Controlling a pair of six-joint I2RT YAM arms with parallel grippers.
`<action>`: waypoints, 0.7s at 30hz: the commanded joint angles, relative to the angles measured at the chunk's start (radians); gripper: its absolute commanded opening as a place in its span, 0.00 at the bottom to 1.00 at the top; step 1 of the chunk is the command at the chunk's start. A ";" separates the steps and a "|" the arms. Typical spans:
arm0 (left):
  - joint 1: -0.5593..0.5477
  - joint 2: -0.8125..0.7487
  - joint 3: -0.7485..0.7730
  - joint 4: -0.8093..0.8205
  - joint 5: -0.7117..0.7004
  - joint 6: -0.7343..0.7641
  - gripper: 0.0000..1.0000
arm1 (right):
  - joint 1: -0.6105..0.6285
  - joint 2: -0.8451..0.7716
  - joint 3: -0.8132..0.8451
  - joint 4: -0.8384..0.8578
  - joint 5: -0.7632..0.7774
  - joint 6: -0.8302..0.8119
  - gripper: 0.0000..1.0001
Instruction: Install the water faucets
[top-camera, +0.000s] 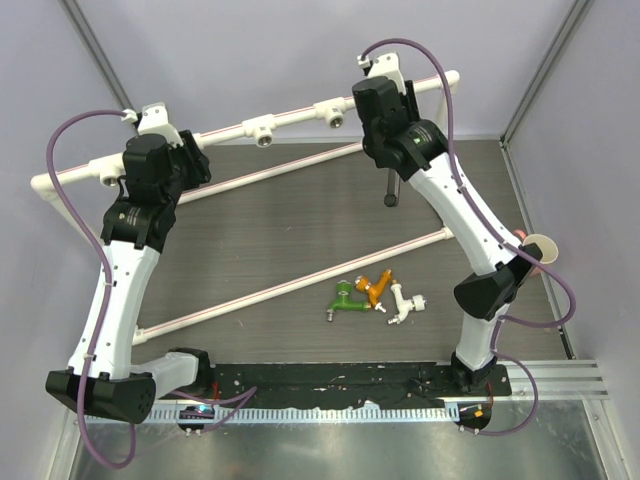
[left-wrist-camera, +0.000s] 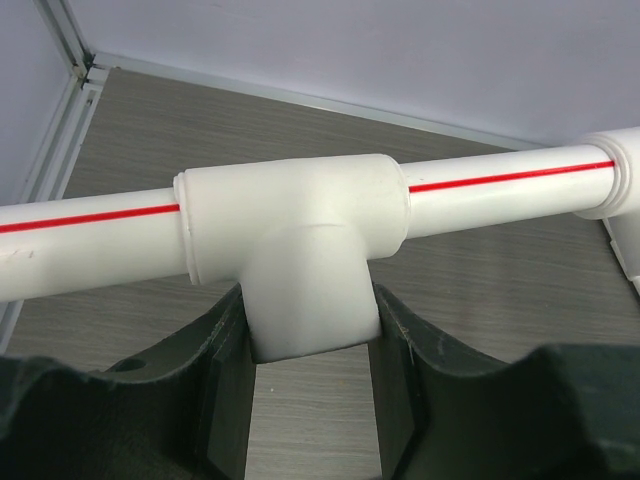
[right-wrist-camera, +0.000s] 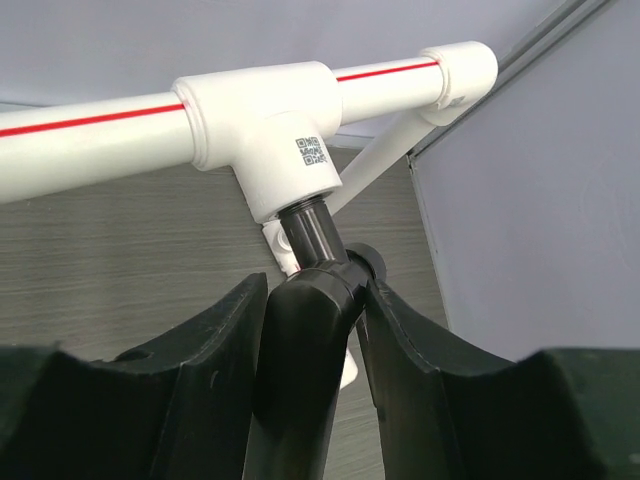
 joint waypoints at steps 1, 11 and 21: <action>0.054 -0.030 0.024 0.053 -0.182 0.029 0.00 | -0.070 -0.071 0.036 -0.042 -0.071 0.033 0.01; 0.054 -0.033 0.024 0.052 -0.188 0.032 0.00 | -0.269 -0.217 -0.031 0.016 -0.554 0.227 0.01; 0.054 -0.029 0.024 0.052 -0.179 0.029 0.00 | -0.122 -0.206 -0.098 0.033 -0.415 -0.005 0.19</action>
